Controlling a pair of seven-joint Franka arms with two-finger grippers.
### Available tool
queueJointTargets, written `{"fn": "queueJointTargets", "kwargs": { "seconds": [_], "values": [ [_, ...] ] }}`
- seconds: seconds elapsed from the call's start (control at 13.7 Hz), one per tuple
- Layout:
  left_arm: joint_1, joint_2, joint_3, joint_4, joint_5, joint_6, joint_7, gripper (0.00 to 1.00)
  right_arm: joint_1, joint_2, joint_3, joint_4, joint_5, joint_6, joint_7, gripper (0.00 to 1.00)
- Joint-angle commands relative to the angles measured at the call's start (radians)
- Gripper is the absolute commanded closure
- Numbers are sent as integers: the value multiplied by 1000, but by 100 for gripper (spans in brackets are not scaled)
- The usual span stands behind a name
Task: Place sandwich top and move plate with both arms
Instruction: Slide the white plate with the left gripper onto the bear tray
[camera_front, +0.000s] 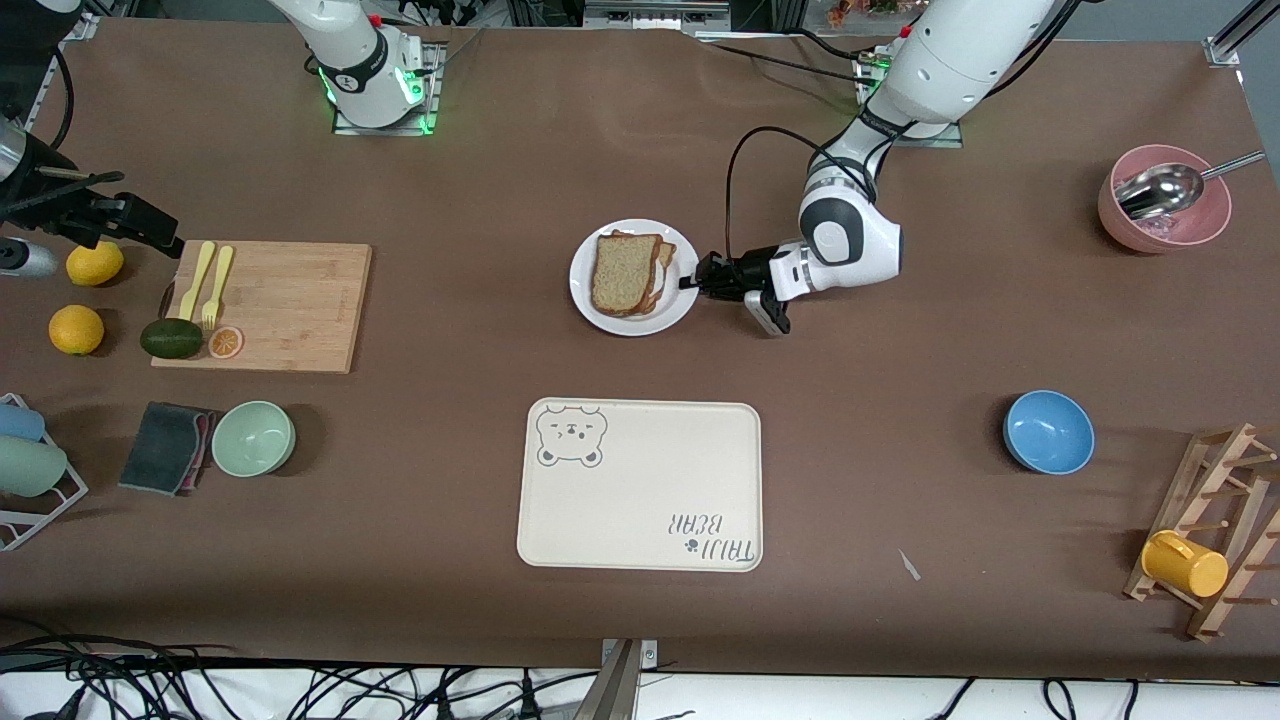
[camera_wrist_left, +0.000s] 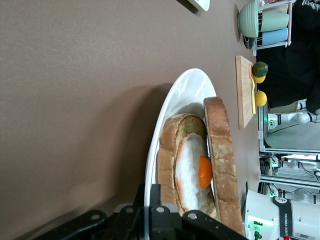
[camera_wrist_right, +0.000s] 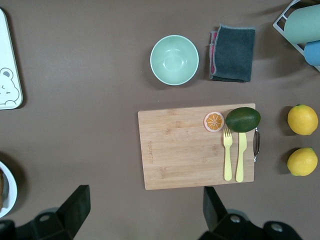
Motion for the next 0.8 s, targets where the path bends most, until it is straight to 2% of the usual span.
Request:
{"fn": "queueJointTargets", "kwargs": {
  "seconds": [0.0,0.29,0.51,0.73],
  "values": [
    [-2,-28,3,3,-27,10,1,100,-14,-18,19,-24,23,24,18,0],
    [52,-60,1,24,129,-19,-200,100,-14,-18,17,-21,42,25,15,0],
    [96,-87,3,35,171,-73,-256,100,-14,-18,16,-21,42,21,14,0],
    [141,-81,3,114,195,-117,-313,100,-14,-18,17,-21,42,17,15,0]
  ]
}}
